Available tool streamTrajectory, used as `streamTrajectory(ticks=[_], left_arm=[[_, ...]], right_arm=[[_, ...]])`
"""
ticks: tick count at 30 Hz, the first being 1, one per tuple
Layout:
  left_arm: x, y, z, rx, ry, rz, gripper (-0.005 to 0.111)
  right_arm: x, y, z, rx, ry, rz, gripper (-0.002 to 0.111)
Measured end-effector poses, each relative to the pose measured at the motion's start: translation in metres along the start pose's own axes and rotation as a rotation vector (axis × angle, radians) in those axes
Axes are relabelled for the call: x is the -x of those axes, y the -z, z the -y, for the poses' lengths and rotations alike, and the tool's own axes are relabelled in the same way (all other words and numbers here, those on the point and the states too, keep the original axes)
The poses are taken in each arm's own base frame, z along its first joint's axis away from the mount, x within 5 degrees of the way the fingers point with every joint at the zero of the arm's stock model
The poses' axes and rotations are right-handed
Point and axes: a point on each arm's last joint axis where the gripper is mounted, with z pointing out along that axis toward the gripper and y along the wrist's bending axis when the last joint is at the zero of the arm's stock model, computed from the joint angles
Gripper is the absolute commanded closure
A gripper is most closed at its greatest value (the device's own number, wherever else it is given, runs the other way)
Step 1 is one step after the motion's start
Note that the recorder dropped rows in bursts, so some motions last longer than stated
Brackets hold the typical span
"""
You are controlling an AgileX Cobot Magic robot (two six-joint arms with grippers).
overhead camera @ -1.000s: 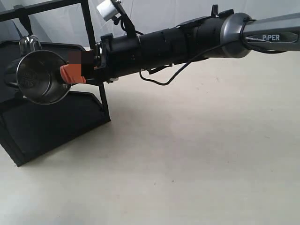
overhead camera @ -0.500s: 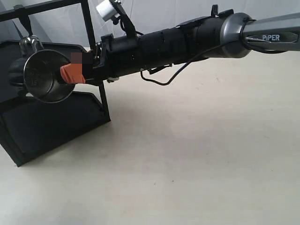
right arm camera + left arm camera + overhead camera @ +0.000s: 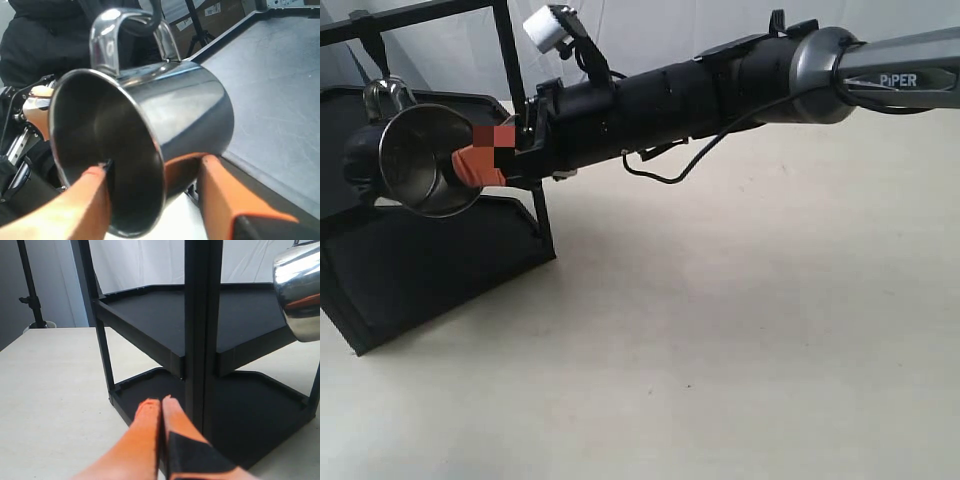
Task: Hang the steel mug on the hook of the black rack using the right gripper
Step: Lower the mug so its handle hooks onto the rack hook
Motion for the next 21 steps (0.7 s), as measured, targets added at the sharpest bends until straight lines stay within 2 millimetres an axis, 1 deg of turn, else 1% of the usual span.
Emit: streamTrajectory(ticks=[11, 21], left_arm=[[0.0000, 0.0000, 0.0000, 0.000, 0.000, 0.000, 0.105], [0.0000, 0.0000, 0.0000, 0.000, 0.000, 0.000, 0.105]], right_arm=[[0.0047, 0.0080, 0.0018, -0.050, 0.015, -0.014, 0.059], [0.0049, 0.0087, -0.0021, -0.003, 0.014, -0.012, 0.059]])
